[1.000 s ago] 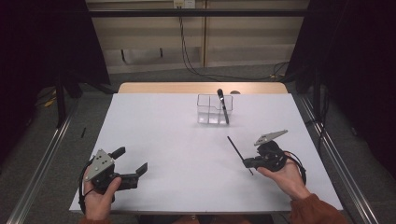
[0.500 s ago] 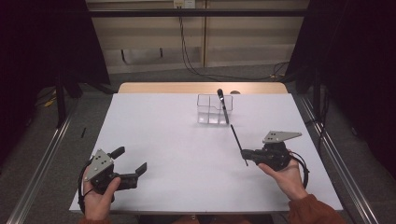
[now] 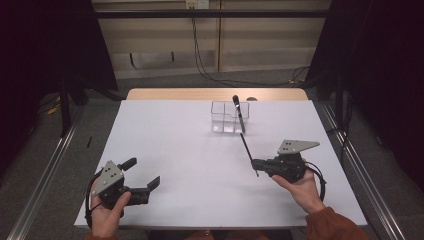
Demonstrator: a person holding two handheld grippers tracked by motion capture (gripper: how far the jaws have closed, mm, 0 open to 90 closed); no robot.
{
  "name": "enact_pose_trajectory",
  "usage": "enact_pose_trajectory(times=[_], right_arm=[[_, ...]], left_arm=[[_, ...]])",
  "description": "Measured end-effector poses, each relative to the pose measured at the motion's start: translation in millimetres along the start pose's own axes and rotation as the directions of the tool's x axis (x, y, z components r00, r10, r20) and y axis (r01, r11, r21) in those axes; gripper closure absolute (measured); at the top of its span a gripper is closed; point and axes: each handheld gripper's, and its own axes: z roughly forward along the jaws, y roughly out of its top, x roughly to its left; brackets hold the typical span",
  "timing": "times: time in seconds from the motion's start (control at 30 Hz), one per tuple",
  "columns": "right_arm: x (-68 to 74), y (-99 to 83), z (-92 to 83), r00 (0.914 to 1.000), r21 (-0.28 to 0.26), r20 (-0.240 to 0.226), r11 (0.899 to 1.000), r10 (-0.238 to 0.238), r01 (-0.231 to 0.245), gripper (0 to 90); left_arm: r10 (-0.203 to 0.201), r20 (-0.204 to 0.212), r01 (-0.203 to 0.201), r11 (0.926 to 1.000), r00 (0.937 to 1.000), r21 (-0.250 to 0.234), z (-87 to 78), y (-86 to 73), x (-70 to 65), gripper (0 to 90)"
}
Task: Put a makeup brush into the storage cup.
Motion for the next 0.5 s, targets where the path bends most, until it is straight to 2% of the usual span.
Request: enact_pose_trajectory(times=[0.3, 0.5], right_arm=[[13.0, 12.2, 13.9, 0.9944, 0.009, -0.099, 0.999, -0.037, 0.038, 86.7], [20.5, 20.8, 18.7, 0.9887, 0.014, -0.136, 0.998, -0.063, 0.065, 86.8]], left_arm=[[0.013, 0.018, -0.013, 0.9999, 0.9997, 0.005, 0.7, 3.4, -3.5, 2.3], [0.016, 0.034, -0.016, 0.9998, 0.9993, -0.013, 1.2, 9.0, -5.9, 2.0]])
